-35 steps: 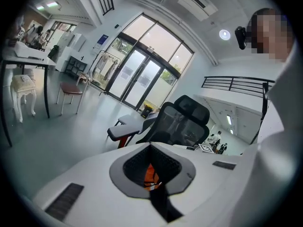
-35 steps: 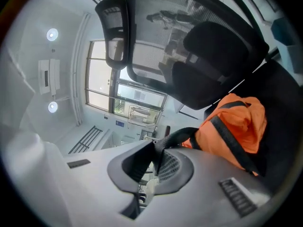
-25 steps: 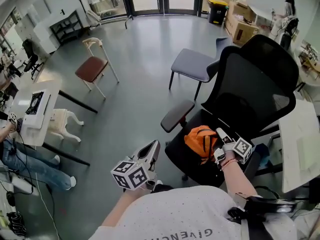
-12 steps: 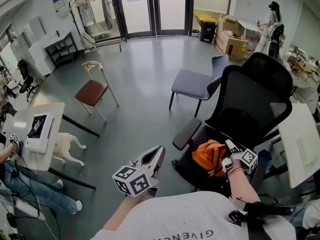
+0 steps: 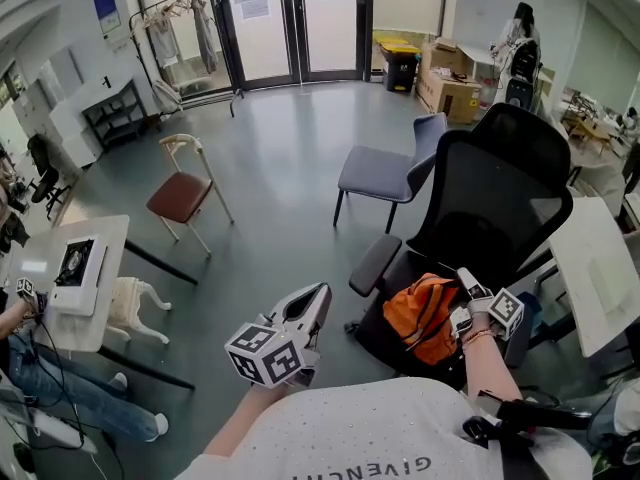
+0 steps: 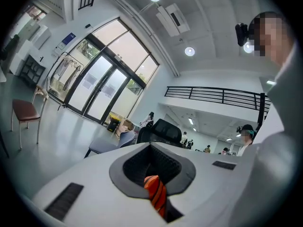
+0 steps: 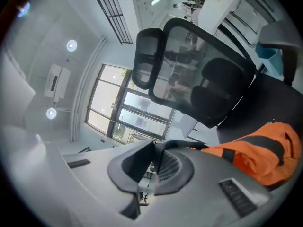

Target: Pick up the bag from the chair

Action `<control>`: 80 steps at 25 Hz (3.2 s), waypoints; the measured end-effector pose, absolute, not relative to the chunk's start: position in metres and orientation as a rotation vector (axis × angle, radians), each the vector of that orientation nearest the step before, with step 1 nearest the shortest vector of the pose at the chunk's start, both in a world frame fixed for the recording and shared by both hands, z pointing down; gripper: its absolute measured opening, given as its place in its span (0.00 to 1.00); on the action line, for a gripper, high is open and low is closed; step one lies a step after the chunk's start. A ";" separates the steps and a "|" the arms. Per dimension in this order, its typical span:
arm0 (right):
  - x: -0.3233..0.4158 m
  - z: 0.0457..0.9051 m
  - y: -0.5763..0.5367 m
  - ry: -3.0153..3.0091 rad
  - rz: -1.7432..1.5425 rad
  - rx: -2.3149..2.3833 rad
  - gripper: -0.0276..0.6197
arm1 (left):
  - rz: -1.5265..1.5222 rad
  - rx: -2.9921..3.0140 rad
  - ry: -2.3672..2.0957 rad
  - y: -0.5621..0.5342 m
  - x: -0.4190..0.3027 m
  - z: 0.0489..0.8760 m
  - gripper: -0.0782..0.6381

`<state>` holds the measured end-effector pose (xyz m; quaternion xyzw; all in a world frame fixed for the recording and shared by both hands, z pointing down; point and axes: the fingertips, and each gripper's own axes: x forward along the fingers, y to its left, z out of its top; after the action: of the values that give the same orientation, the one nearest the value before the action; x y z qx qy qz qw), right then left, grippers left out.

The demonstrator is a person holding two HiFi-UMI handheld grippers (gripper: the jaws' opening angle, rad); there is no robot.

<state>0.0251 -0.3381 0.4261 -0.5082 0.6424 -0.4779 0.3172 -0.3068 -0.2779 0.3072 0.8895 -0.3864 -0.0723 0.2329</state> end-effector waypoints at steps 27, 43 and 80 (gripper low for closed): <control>-0.090 0.238 -0.276 2.186 -0.947 -0.988 0.04 | -0.288 2.592 -0.877 -0.261 -0.263 0.270 0.11; -0.104 0.175 -0.246 2.297 -0.773 -0.846 0.04 | -0.295 2.664 -0.870 -0.243 -0.241 0.246 0.11; 0.024 0.262 -0.033 2.297 -0.889 -1.061 0.04 | -0.167 2.637 -0.938 -0.066 -0.101 0.273 0.11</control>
<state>0.0240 -0.0330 0.2623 -0.3853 0.8339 -0.3229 0.2278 -0.1006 -0.0657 0.2735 0.9271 -0.3298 -0.0588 0.1683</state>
